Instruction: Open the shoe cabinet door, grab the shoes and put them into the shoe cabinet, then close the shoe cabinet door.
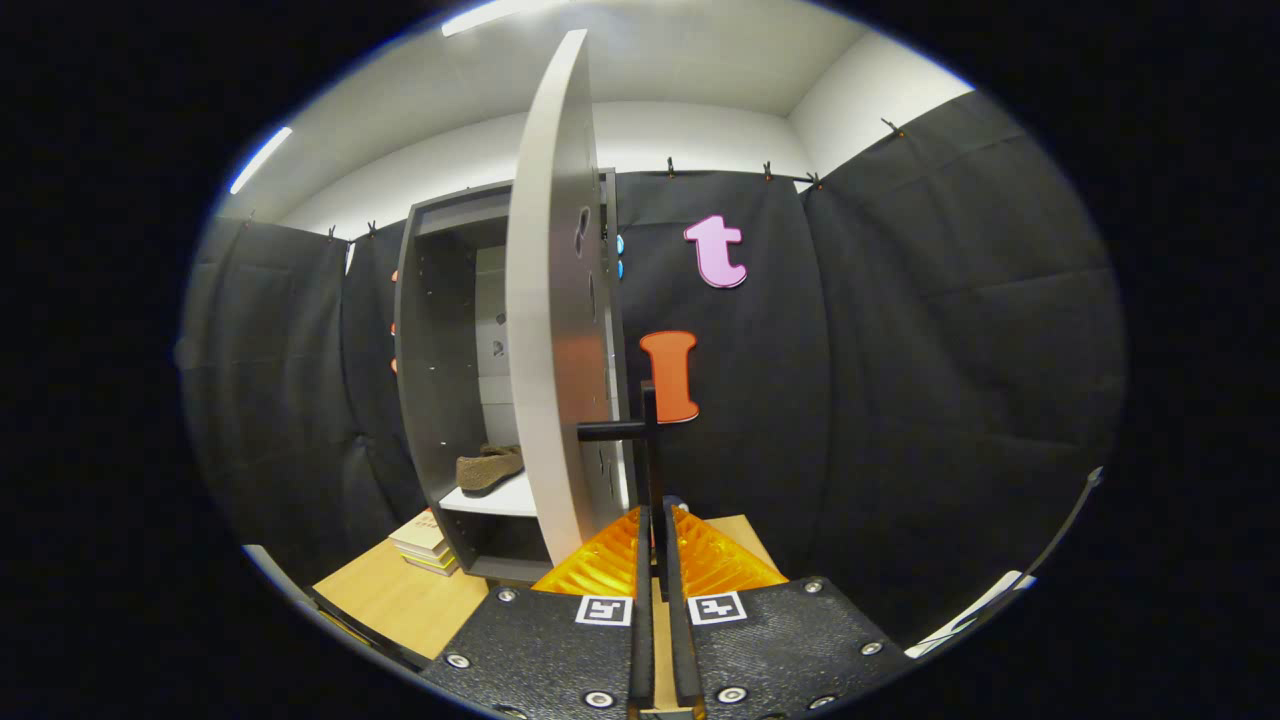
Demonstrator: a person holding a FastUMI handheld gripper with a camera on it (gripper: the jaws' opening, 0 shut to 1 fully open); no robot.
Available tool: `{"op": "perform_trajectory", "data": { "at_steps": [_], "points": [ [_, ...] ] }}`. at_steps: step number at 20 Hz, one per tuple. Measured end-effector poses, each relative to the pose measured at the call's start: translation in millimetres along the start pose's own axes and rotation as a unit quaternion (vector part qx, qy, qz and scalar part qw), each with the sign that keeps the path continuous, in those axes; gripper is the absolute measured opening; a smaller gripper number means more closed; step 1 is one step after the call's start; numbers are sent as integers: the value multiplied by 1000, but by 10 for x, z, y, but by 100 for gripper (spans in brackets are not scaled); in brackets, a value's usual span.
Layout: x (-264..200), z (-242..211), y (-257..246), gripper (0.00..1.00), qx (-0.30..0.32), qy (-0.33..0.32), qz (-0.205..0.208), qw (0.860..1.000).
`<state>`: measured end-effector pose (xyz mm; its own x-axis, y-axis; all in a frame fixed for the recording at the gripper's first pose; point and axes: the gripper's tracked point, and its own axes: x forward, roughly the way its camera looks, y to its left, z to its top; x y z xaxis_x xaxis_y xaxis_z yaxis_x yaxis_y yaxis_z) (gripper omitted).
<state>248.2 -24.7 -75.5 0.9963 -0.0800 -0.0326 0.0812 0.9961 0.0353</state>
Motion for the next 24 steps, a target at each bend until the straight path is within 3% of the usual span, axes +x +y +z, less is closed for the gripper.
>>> {"op": "perform_trajectory", "data": {
  "at_steps": [6, 10, 12, 24],
  "points": [
    [-262, 55, -53, 8, 21, -13, -73, 997],
    [-318, -82, 357, 21, 54, -9, -61, 997],
    [-342, -206, 464, 23, 37, 1, -64, 997],
    [-217, -968, 1122, 27, -31, 64, 7, 997]
  ]
}}
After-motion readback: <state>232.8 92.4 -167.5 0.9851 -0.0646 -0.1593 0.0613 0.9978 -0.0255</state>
